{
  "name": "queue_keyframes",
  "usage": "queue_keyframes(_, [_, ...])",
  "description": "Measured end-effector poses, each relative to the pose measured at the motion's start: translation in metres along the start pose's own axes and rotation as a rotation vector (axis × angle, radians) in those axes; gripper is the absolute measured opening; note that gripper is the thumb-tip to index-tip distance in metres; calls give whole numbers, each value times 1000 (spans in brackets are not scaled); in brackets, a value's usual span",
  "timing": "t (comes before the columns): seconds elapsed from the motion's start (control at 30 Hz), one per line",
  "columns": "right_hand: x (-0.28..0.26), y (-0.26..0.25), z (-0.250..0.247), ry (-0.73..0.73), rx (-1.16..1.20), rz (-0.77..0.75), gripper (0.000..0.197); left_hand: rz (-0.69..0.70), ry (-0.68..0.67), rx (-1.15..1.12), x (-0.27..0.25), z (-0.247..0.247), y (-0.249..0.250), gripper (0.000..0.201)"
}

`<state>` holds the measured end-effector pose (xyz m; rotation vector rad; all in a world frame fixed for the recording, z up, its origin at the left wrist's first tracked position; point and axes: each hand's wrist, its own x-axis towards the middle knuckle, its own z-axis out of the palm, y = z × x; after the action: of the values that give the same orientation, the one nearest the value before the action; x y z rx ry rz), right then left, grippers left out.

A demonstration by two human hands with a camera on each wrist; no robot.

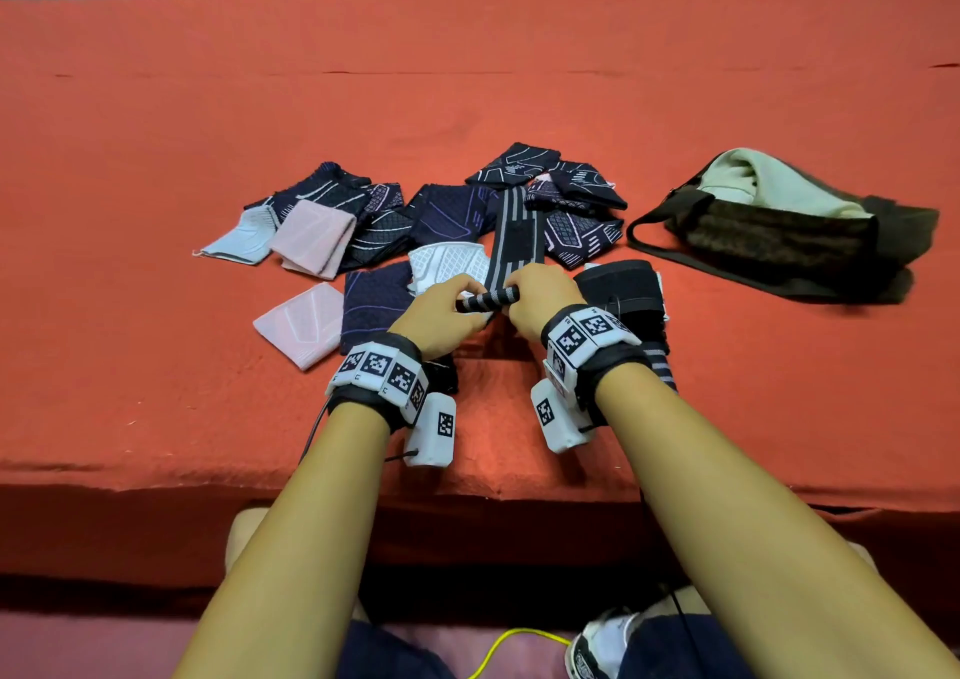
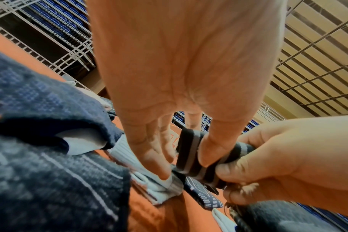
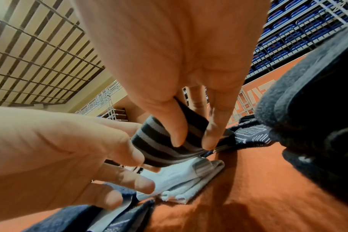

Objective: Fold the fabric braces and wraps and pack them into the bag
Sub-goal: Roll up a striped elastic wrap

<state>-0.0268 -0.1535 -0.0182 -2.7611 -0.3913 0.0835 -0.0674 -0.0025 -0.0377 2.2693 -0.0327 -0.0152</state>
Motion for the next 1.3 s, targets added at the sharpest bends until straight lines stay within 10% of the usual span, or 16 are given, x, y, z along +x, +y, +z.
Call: queue_keyframes(1.3, [39, -9, -31, 47, 166, -96, 2, -28, -13, -44, 69, -24, 1, 57])
